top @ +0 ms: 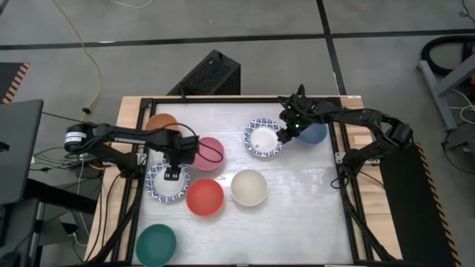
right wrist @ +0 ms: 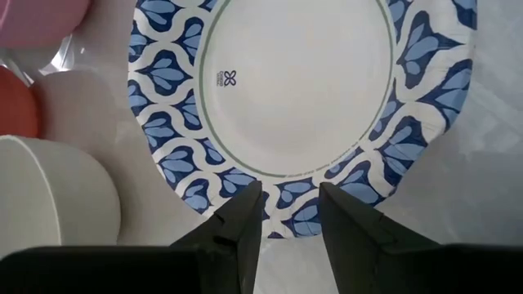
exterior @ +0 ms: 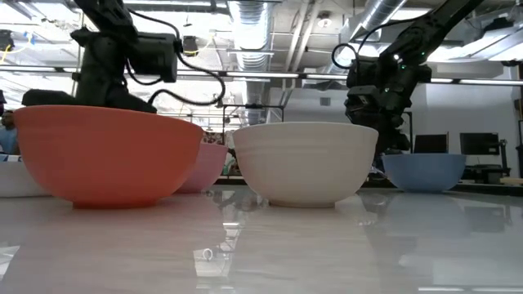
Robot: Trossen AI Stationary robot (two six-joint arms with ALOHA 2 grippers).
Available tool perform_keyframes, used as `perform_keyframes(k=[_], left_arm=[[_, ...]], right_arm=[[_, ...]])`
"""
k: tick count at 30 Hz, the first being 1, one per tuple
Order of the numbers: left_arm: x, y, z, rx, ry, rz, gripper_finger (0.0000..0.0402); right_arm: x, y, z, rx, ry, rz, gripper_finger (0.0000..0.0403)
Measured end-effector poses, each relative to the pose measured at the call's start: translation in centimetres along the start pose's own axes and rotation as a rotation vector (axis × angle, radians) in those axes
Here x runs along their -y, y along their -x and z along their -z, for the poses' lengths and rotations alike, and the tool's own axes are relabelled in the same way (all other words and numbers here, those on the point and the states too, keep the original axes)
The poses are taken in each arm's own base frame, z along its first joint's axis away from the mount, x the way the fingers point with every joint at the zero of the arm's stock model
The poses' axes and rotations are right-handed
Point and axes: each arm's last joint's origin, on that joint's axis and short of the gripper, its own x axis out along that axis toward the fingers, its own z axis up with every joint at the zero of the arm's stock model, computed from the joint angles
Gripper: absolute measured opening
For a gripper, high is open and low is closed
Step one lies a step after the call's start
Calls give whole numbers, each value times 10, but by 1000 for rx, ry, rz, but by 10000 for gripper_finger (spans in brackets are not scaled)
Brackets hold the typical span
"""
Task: Nest bowls inside each other by size order
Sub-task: Stack the left blue patterned bowl on top of the right blue patterned bowl
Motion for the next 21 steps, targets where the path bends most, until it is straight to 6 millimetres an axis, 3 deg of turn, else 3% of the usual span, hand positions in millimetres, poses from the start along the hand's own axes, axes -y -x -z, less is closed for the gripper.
perform_keyframes(k=[5, 16, 21], left_arm=[[-1, -11, -3, -60, -3, 4, 189], [-1, -11, -3, -64, 19, 10, 16], [-1, -7, -2, -73, 101, -7, 7]], right_arm=[[-3, -2, 1, -7, 12, -4, 144], [-7, -3, 2, -14, 26, -9, 143], [-7, -3, 2, -14, 26, -9, 143]])
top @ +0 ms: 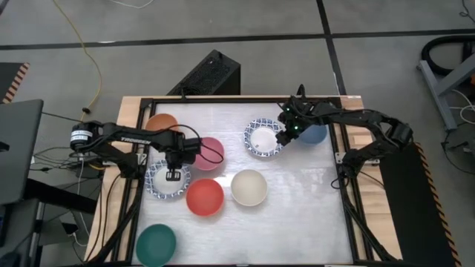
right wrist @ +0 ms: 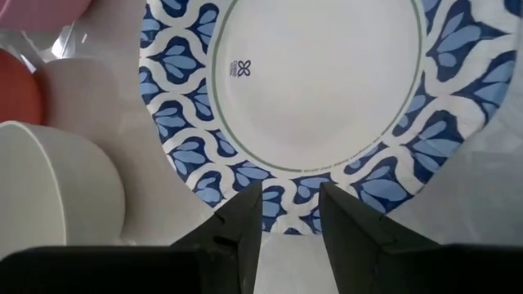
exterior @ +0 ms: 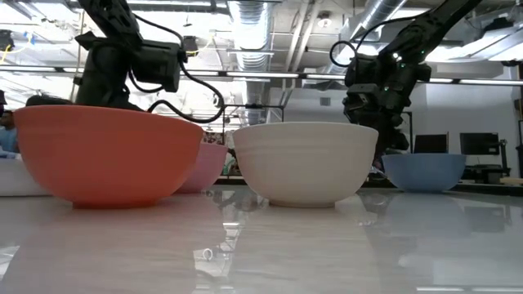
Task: Nest bowls inside each other by size order
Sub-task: Stack the left blue patterned bowl on top of the right blue patterned bowl
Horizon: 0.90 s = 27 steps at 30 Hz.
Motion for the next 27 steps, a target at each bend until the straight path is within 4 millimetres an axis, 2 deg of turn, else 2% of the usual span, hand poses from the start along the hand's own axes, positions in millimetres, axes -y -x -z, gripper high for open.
perform_keyframes(k=[10, 27], left_arm=[[-1, 21, -6, -18, 168, -7, 2], [-2, 83, -16, -56, 233, -41, 2]], right_arm=[[-1, 0, -3, 31, 15, -10, 143], [-1, 0, -4, 42, 21, -13, 143]])
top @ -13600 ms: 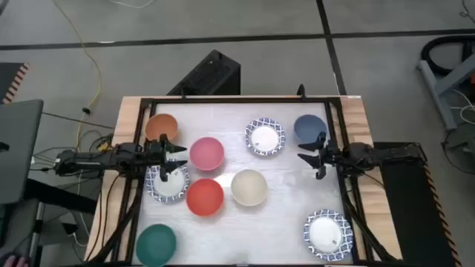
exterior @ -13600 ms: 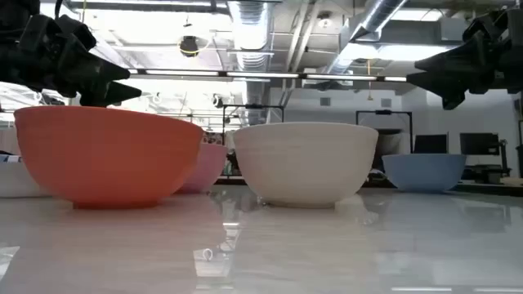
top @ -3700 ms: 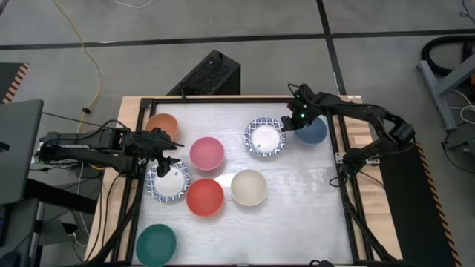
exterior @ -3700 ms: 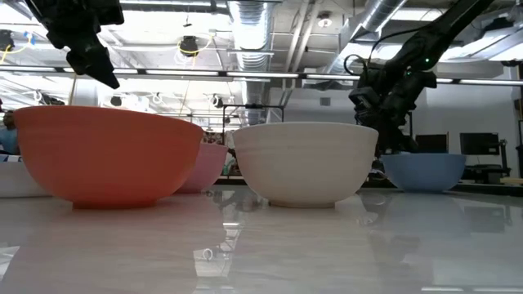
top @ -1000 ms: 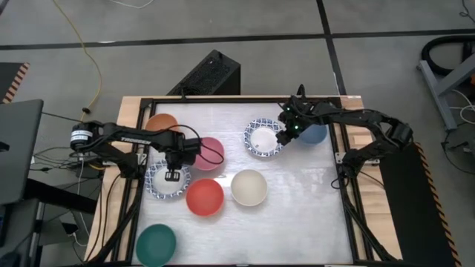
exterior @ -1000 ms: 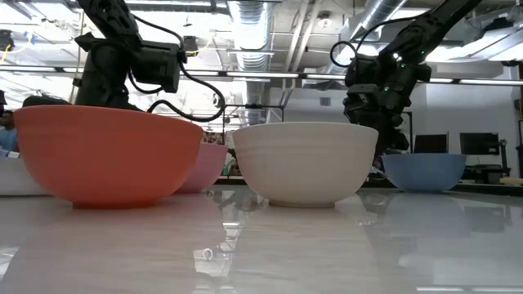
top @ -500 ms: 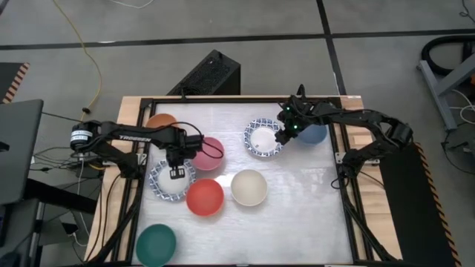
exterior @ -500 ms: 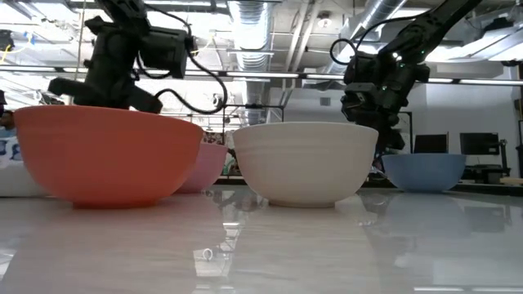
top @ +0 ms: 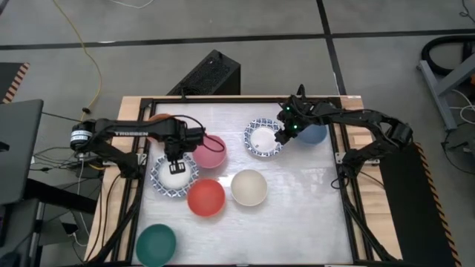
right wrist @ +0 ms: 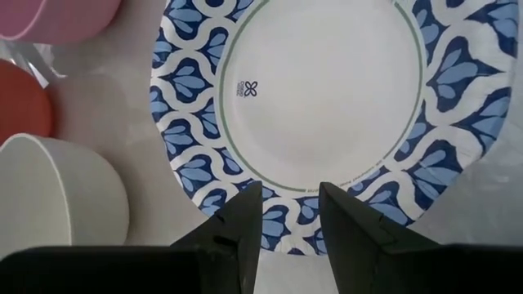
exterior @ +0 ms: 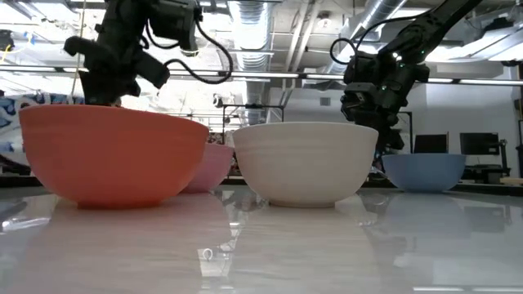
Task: Nest bowls inside each other by size order
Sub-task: Stack the left blue patterned bowl on top of the right blue patterned bowl
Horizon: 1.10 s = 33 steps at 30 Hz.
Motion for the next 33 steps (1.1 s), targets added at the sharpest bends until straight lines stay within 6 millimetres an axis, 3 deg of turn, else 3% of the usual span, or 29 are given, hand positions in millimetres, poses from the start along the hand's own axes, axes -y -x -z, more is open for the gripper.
perform_keyframes(k=[6, 11, 19, 23, 27, 33], left_arm=[[-4, 24, 0, 14, 3, -126, 2], [-7, 56, -4, 98, 11, -179, 2], [-13, 118, -5, 432, 44, -313, 2], [-16, 145, -3, 700, 92, -375, 2], [-18, 170, -2, 943, 136, -384, 2], [-20, 188, -1, 1110, 185, -446, 2]], right_arm=[[-5, -1, -8, 80, 34, -31, 143], [-16, -2, -15, 162, 101, -76, 143], [-44, -2, -25, 338, 231, -162, 141], [-62, 11, -29, 462, 353, -188, 137], [-80, 30, -28, 601, 478, -74, 136], [-106, 57, -17, 801, 613, 110, 136]])
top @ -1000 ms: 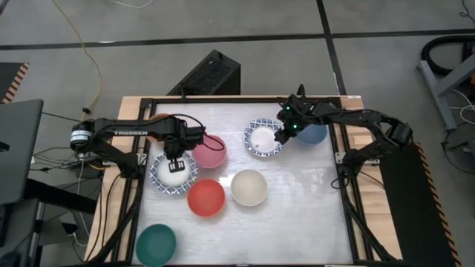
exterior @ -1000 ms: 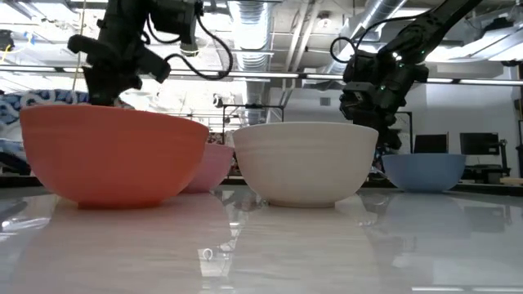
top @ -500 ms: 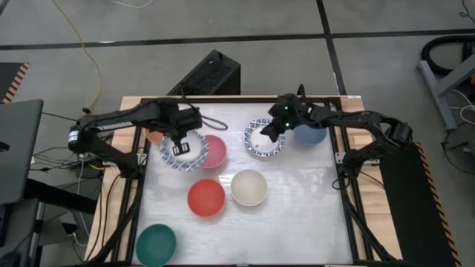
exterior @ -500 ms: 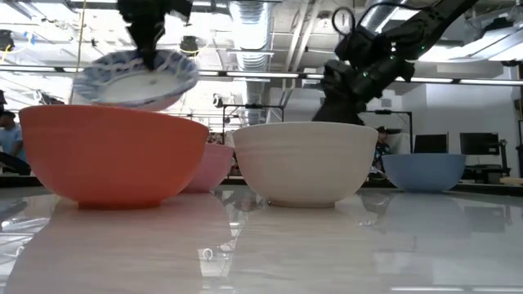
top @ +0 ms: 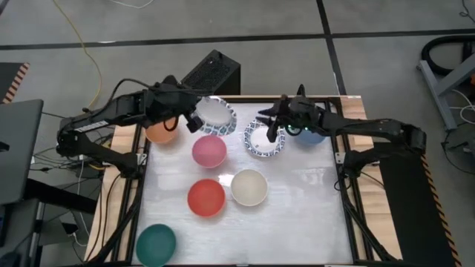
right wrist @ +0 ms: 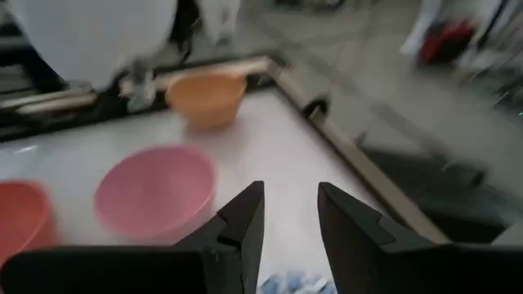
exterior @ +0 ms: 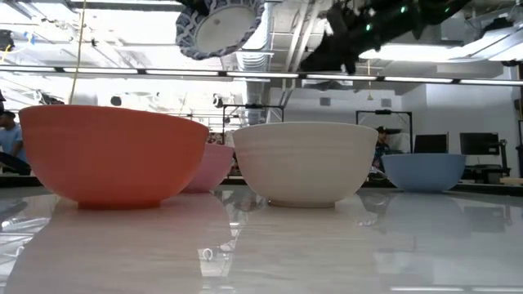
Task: Nest bowls inside each other by size order
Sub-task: Stack the left blue patterned bowl on top of the right blue patterned bowl
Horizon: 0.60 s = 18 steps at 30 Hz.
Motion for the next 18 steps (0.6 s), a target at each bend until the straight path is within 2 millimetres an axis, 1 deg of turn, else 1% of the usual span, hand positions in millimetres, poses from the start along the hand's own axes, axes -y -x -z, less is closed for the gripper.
perform_keyframes(k=[4, 8, 10, 14, 16, 18], left_arm=[[2, -5, -6, 87, 25, -38, 2], [11, -19, -2, 173, 23, -43, 2], [17, -27, 4, 201, 15, -46, 2], [29, -43, 22, 227, -21, -15, 2], [30, -46, 32, 243, -17, -1, 2], [26, -47, 43, 260, -5, -8, 2]], right_arm=[[-11, 15, -16, 114, 54, 66, 136], [-15, 26, -24, 175, 51, 70, 136], [-16, 30, -26, 181, 51, 68, 136], [-19, 36, -25, 162, 57, 48, 140], [-21, 41, -24, 135, 65, 40, 144], [-22, 46, -22, 110, 70, 33, 149]])
